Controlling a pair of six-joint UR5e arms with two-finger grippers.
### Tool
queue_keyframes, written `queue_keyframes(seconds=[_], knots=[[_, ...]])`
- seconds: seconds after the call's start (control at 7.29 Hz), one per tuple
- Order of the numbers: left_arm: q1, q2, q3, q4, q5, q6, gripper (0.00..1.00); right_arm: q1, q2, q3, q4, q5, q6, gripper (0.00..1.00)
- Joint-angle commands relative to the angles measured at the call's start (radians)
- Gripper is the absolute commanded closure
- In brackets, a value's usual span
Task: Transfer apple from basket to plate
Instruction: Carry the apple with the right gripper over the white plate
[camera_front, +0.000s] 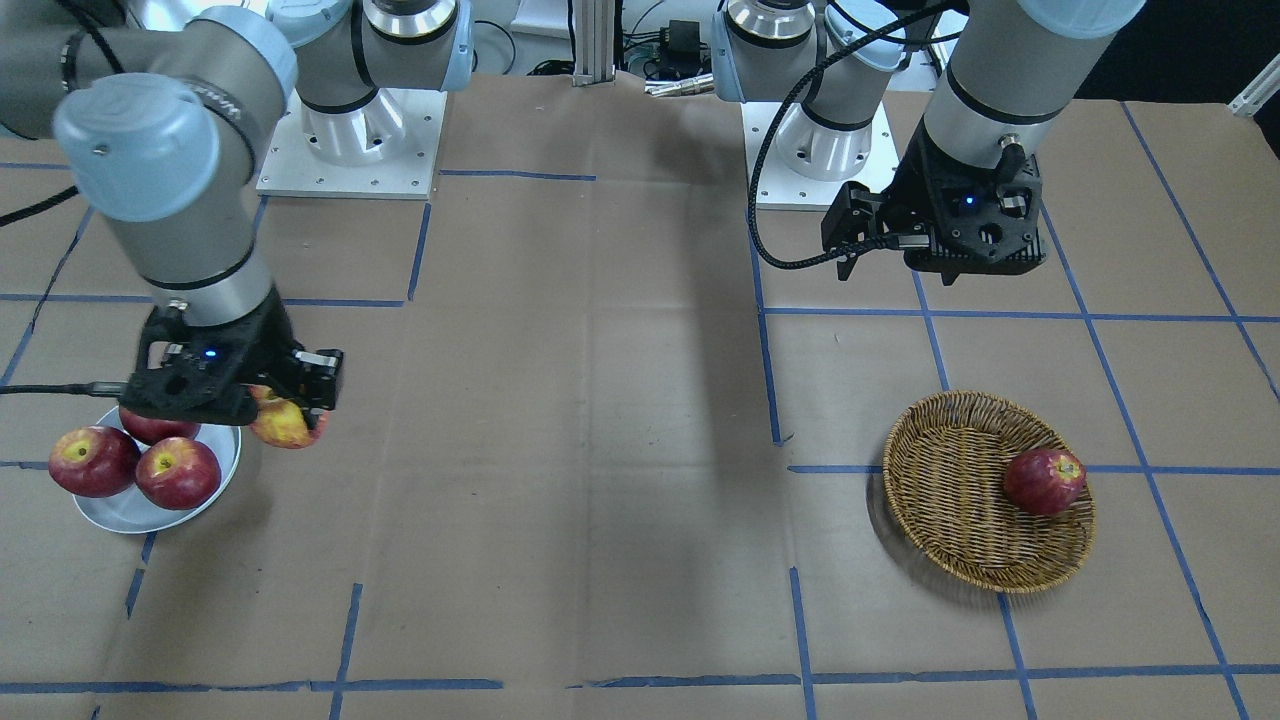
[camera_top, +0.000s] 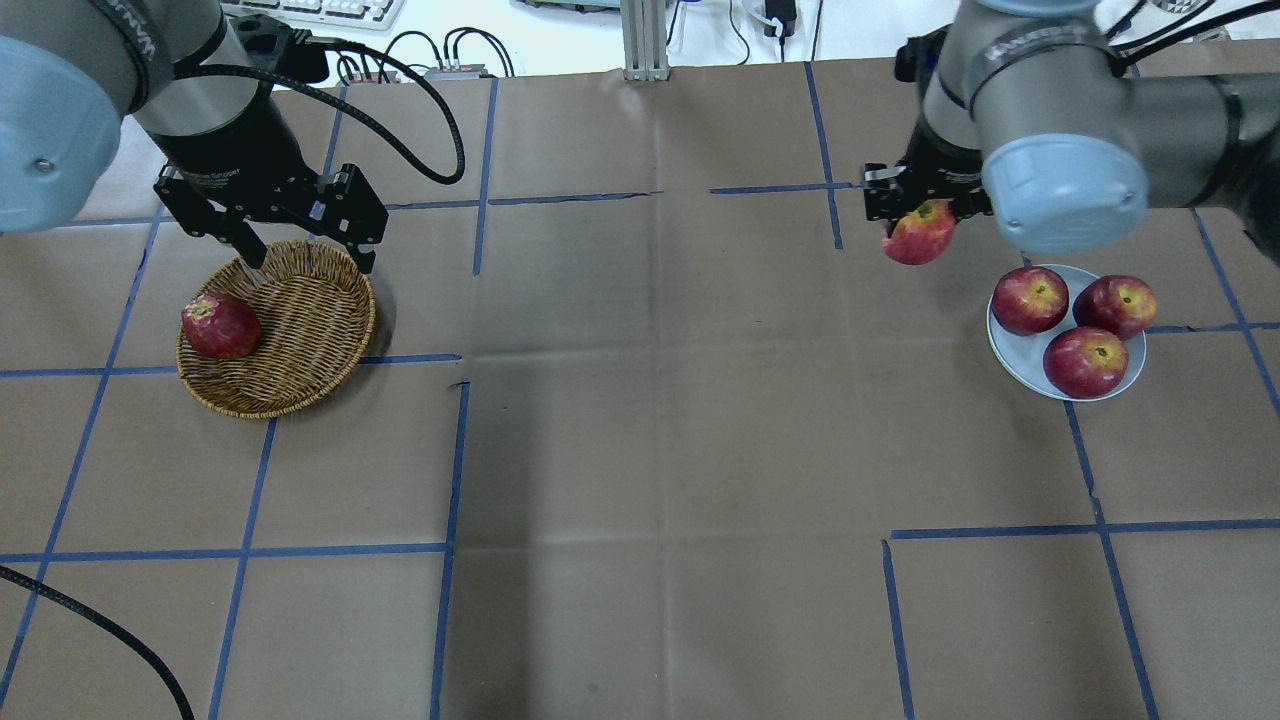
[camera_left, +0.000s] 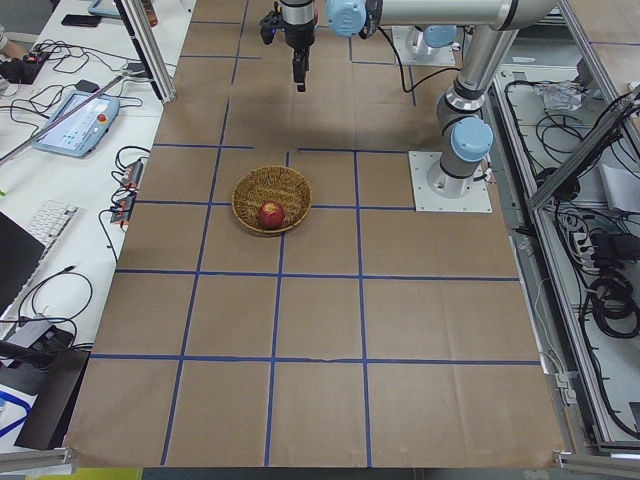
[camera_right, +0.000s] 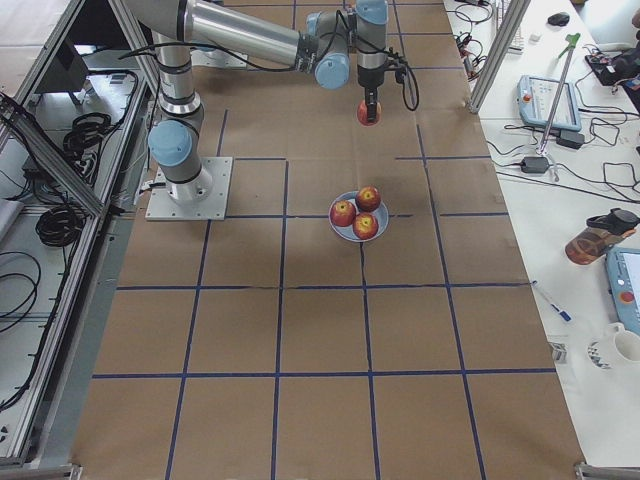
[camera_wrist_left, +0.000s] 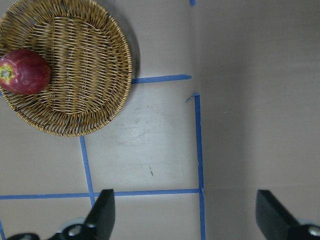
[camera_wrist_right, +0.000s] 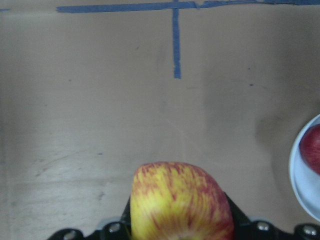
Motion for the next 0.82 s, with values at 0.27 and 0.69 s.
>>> queue_keyframes(seconds=[0.27, 0.69], knots=[[-0.001, 0.0, -0.003, 0.0, 0.0, -0.007, 0.01, -0.292, 0.0, 0.034, 0.037, -0.003, -0.342, 0.47], [0.0, 0.008, -0.005, 0.0, -0.003, 0.004, 0.01, -0.331, 0.112, 0.043, -0.042, -0.002, -0.405, 0.47]])
